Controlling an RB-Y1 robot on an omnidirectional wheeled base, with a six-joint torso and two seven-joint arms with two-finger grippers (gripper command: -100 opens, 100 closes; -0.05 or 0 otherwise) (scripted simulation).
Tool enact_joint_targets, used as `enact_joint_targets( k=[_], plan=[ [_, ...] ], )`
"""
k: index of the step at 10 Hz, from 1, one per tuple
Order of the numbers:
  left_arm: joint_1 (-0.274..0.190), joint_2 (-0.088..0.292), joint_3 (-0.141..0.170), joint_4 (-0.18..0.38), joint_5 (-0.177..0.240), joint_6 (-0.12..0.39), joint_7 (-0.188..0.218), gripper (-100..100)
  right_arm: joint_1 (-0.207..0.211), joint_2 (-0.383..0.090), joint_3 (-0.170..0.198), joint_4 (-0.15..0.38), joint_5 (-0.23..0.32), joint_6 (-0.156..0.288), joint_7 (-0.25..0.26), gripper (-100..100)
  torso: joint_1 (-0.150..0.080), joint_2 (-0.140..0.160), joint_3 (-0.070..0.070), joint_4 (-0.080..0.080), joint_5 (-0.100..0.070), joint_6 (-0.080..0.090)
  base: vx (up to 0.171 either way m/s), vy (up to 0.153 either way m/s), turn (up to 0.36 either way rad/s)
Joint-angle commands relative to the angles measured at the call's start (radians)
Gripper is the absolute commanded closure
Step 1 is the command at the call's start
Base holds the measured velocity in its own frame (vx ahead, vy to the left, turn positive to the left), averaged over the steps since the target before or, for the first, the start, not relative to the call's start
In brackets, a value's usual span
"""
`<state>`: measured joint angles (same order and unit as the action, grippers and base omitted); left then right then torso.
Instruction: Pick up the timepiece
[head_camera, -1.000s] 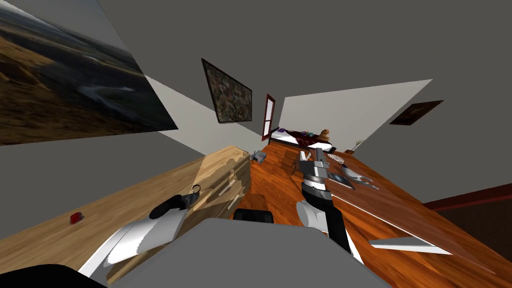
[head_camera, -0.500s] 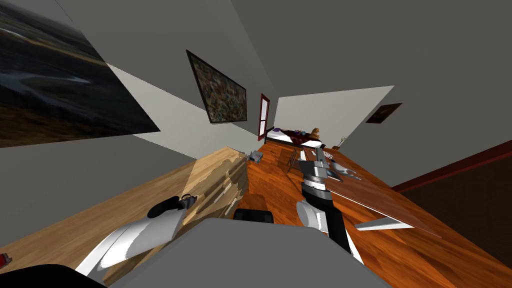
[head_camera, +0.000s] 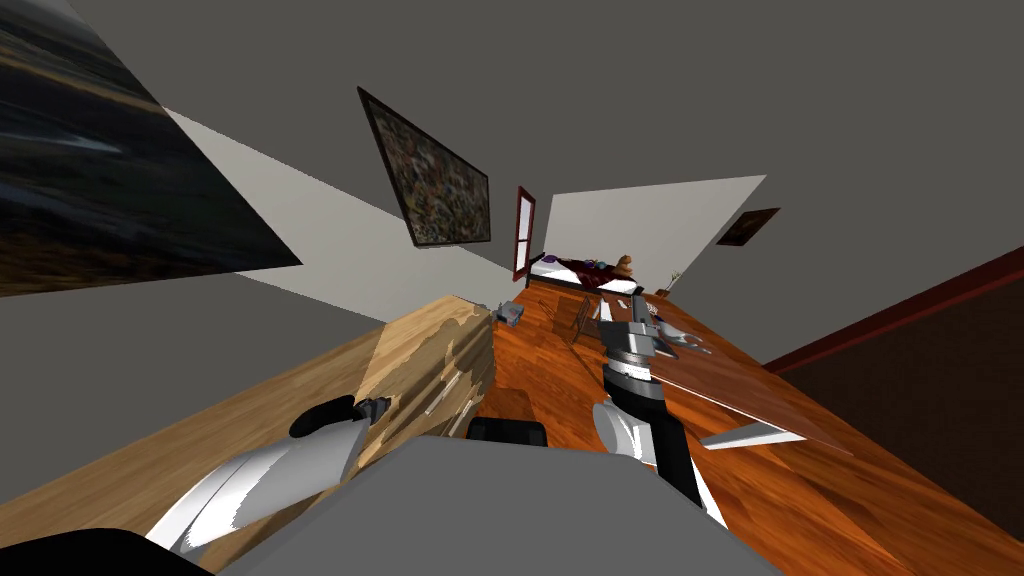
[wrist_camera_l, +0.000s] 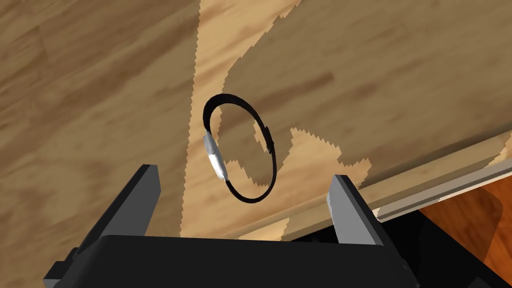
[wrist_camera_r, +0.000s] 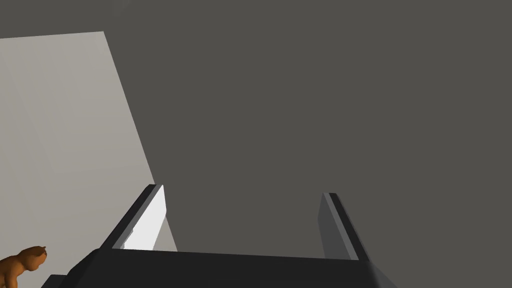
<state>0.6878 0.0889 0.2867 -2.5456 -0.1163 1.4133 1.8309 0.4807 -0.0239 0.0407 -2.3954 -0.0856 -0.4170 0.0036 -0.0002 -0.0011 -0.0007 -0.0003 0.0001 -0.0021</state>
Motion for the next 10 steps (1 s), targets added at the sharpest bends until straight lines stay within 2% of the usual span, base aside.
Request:
enact_joint_targets(
  k=[1,4,5,6,10],
  plan=[
    [-0.014,-0.007,0.003,0.035,-0.001,-0.028,-0.012,-100,0.000,0.000,0.000,0.000,0.000,0.000,0.000,0,0.000,0.000,0.000,0.000,0.000,0.000,0.009,0.013,0.053],
    [-0.036,-0.017,0.008,0.087,-0.004,-0.070,-0.030,-100,0.000,0.000,0.000,0.000,0.000,0.000,0.000,0,0.001,-0.001,0.000,0.000,0.000,0.000,0.016,0.020,0.043],
    [-0.029,-0.016,0.005,0.076,-0.004,-0.063,-0.025,-100,0.000,0.000,0.000,0.000,0.000,0.000,0.000,0,0.001,-0.001,0.000,0.000,0.000,0.000,0.006,0.007,0.007],
    [-0.030,-0.016,0.006,0.077,-0.004,-0.066,-0.027,100,0.000,0.000,0.000,0.000,0.000,0.000,0.000,0,0.001,-0.001,-0.001,0.000,0.001,0.000,0.000,0.000,0.000],
    [-0.031,-0.017,0.006,0.076,-0.003,-0.067,-0.024,100,0.000,0.000,0.000,0.000,0.000,0.000,0.000,0,0.000,-0.002,-0.001,-0.001,0.000,0.001,0.000,0.000,0.000]
  ],
)
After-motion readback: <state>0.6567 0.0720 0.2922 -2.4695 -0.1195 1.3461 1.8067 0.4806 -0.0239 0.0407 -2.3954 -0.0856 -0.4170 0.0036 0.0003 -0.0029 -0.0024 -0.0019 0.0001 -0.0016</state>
